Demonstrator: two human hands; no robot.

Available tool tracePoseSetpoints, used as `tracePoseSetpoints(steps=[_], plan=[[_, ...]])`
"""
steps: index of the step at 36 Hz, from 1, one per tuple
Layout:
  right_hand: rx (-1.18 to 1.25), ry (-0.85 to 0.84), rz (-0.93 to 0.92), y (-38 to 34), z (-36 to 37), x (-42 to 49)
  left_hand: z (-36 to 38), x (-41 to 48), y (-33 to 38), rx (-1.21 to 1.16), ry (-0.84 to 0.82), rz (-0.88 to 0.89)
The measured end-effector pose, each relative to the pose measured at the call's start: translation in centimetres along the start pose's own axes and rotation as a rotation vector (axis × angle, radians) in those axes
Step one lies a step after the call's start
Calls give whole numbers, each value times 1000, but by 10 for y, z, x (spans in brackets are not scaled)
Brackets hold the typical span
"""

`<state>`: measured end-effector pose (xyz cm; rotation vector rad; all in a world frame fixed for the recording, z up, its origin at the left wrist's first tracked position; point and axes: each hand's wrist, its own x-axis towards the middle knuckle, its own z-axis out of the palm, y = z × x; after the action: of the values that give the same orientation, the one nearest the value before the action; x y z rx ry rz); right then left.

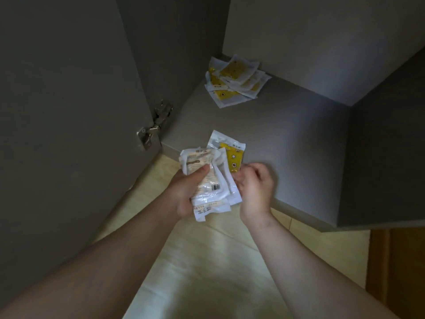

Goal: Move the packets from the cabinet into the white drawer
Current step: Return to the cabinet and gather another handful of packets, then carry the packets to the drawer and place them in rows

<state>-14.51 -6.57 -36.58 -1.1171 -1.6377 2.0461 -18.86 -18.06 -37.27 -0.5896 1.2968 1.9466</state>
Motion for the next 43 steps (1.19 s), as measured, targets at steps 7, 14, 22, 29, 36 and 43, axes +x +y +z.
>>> tracePoseSetpoints(steps=[7,14,22,29,36,43], plan=[[-133,81,97,4,16,8,-12,-6,11,116,-70,20],[-112,-137,327,-25,30,-30,-6,-58,29,134,-78,76],[8,-121,487,-117,14,-111,23,-167,65,109,-13,10],[-4,-114,513,-242,-7,-202,72,-298,120,127,19,-27],[-144,-234,395,-365,-4,-279,99,-425,188,148,136,-19],[-281,-480,237,-449,5,-350,116,-525,227,21,282,98]])
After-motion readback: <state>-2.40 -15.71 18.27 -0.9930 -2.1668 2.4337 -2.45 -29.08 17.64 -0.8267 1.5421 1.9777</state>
